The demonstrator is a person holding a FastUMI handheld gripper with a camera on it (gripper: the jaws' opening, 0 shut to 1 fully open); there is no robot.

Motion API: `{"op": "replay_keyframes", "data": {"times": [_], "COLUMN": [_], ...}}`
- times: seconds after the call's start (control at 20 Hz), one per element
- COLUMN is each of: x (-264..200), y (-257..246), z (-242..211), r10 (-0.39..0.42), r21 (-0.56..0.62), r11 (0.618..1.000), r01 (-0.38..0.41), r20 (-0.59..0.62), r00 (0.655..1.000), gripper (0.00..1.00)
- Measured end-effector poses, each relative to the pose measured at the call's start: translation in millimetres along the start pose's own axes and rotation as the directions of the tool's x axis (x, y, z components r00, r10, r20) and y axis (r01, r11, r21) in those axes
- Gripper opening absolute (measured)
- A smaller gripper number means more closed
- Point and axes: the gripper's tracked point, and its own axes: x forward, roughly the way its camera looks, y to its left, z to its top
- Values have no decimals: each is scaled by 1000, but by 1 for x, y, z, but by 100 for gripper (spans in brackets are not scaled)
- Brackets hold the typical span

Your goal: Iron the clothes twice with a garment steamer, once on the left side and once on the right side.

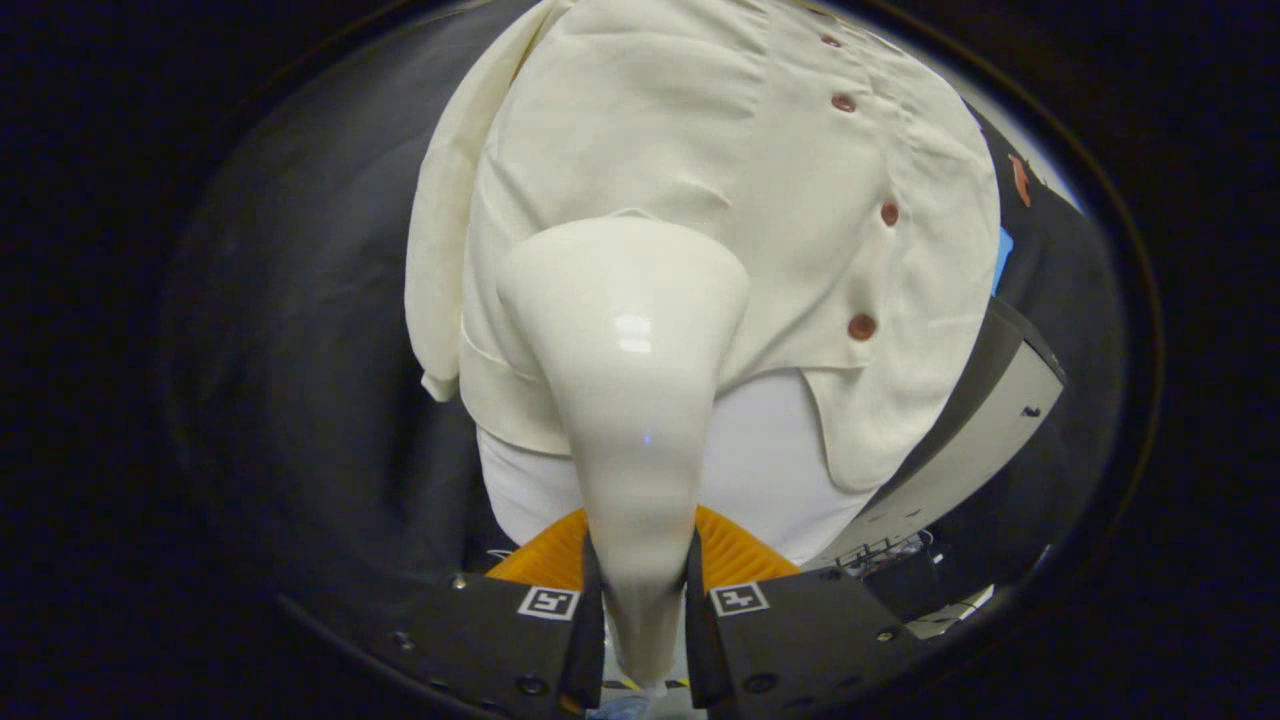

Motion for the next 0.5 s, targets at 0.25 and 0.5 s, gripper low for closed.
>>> {"op": "replay_keyframes", "data": {"times": [0.25, 0.5], "x": [4, -14], "y": [5, -1], "z": [-26, -29], "r10": [28, 29], "r21": [1, -15], "r11": [1000, 999], "r01": [-28, -30], "r20": [-52, -32], "r00": [998, 999], "gripper": [33, 33]}}
